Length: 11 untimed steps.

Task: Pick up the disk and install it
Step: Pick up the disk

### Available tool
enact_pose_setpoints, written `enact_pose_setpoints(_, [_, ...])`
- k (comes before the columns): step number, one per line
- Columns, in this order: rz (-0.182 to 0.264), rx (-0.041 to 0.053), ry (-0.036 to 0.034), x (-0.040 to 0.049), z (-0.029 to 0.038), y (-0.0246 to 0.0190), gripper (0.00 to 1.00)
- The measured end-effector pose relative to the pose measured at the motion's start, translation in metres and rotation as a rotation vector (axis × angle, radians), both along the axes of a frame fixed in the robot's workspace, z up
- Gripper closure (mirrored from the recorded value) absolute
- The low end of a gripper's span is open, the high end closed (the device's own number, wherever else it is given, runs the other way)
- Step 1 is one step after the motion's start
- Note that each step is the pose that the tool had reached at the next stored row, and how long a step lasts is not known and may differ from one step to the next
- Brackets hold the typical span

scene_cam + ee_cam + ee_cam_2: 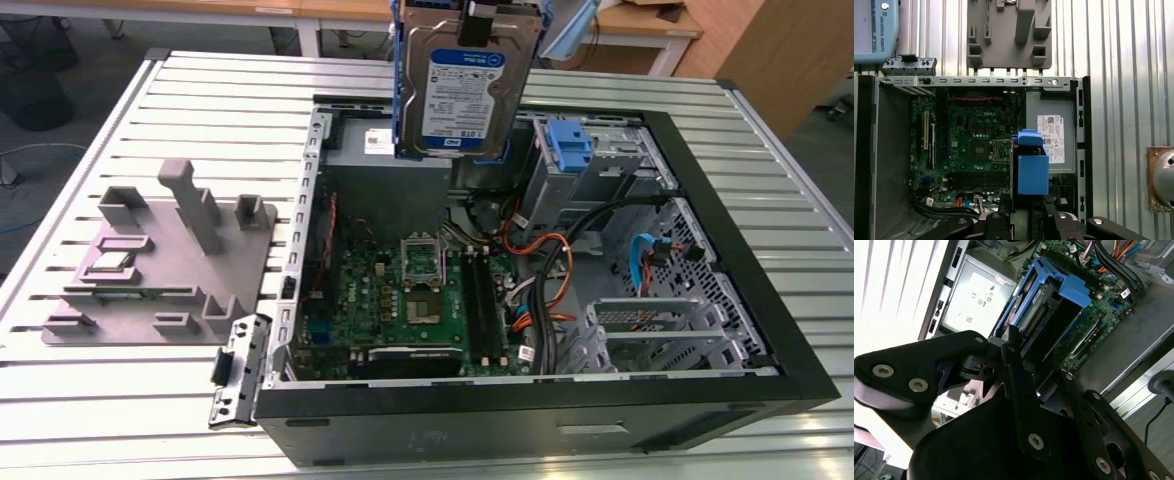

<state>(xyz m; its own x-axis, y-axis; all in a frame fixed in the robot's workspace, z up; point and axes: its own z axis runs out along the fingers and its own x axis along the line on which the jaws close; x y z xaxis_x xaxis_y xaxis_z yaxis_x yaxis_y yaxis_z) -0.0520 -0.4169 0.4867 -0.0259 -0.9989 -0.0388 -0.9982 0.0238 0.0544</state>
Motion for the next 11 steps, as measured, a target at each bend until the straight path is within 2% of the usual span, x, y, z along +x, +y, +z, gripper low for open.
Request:
enact_pose_setpoints(6, [0.000, 0.0001, 0.0000, 0.0000, 0.0000, -0.0011, 0.65])
enact_pose_setpoints(11, [0.000, 0.0000, 0.0000, 0.0000, 0.0000, -0.0038, 0.65])
